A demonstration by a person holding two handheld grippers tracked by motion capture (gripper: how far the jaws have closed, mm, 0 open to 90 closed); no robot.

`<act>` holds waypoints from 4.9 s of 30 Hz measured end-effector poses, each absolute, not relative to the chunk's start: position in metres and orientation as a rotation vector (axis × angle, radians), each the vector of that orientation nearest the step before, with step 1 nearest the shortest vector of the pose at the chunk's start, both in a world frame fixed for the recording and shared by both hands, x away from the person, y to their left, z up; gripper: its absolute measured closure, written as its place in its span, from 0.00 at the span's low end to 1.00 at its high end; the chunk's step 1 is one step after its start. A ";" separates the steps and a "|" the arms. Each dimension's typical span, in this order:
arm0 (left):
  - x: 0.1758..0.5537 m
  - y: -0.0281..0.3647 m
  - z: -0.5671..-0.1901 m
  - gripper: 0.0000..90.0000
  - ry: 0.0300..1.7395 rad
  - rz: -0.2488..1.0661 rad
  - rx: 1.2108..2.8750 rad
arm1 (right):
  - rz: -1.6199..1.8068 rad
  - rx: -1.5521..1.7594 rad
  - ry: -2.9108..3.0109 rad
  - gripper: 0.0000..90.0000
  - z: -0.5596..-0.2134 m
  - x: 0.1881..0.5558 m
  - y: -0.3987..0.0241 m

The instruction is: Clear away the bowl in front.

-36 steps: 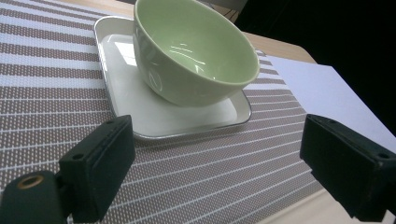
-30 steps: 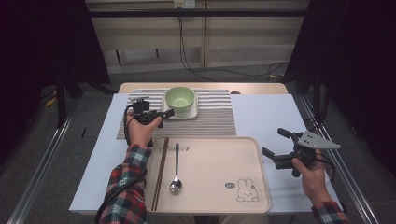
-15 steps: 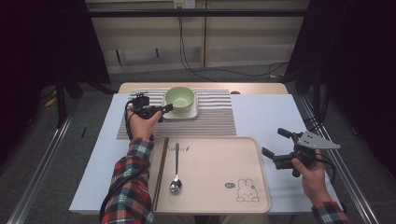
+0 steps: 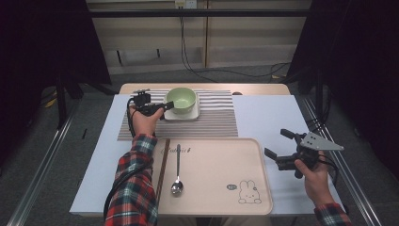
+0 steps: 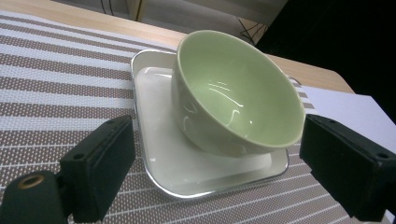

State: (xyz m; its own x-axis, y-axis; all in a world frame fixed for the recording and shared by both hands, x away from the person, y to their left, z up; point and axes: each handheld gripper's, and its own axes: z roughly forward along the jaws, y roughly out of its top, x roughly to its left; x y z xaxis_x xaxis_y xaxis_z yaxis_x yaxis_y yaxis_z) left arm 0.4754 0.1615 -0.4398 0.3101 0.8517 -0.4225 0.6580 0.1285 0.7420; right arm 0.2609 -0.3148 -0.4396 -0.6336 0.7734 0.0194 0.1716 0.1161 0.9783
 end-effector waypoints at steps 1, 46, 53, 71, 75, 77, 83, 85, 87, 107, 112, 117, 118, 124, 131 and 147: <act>0.476 0.161 -0.440 0.12 1.414 0.248 1.595 | 1.549 0.909 1.890 0.01 -0.440 0.261 -0.315; 0.509 0.144 -0.461 0.44 1.537 0.297 1.530 | 1.555 0.907 1.897 0.01 -0.440 0.262 -0.318; 0.510 0.141 -0.464 0.48 1.551 0.295 1.534 | 1.557 0.901 1.893 0.01 -0.440 0.262 -0.318; 0.510 0.131 -0.467 0.64 1.614 0.273 1.494 | 1.560 0.902 1.890 0.01 -0.439 0.261 -0.319; 0.509 0.131 -0.470 0.68 1.644 0.260 1.453 | 1.565 0.902 1.888 0.01 -0.439 0.261 -0.319; 0.509 0.131 -0.468 0.70 1.646 0.277 1.459 | 1.567 0.899 1.898 0.01 -0.439 0.261 -0.320; 0.509 0.130 -0.467 0.82 1.671 0.309 1.444 | 1.567 0.902 1.890 0.01 -0.439 0.261 -0.320; 0.509 0.129 -0.467 0.87 1.666 0.320 1.444 | 1.564 0.903 1.891 0.01 -0.439 0.261 -0.320; 0.508 0.129 -0.468 0.89 1.661 0.340 1.460 | 1.564 0.896 1.892 0.01 -0.439 0.261 -0.321; 0.499 0.144 -0.444 0.91 1.625 0.276 1.466 | 1.570 0.896 1.889 0.01 -0.439 0.262 -0.320; 0.489 0.150 -0.435 0.91 1.611 0.241 1.473 | 1.578 0.902 1.885 0.01 -0.439 0.263 -0.318; 0.479 0.157 -0.427 0.91 1.573 0.221 1.531 | 1.576 0.894 1.890 0.01 -0.439 0.264 -0.317; 0.476 0.158 -0.425 0.91 1.569 0.213 1.535 | 1.580 0.896 1.889 0.01 -0.439 0.264 -0.317; 0.464 0.162 -0.416 0.91 1.524 0.186 1.589 | 1.581 0.895 1.887 0.01 -0.439 0.264 -0.316; 0.452 0.160 -0.412 0.91 1.476 0.135 1.625 | 1.573 0.891 1.895 0.01 -0.439 0.264 -0.315; 0.426 0.151 -0.409 0.91 1.394 0.070 1.707 | 1.575 0.893 1.893 0.01 -0.439 0.264 -0.315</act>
State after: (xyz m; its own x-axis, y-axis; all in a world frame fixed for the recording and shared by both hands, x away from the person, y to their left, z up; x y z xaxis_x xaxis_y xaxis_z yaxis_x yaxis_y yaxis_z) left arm 0.4258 0.1506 -0.4091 0.3620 0.8049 -0.4701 0.7540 0.0437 0.6554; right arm 0.2637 -0.3152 -0.4390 -0.6496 0.7599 0.0227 0.1601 0.1076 0.9812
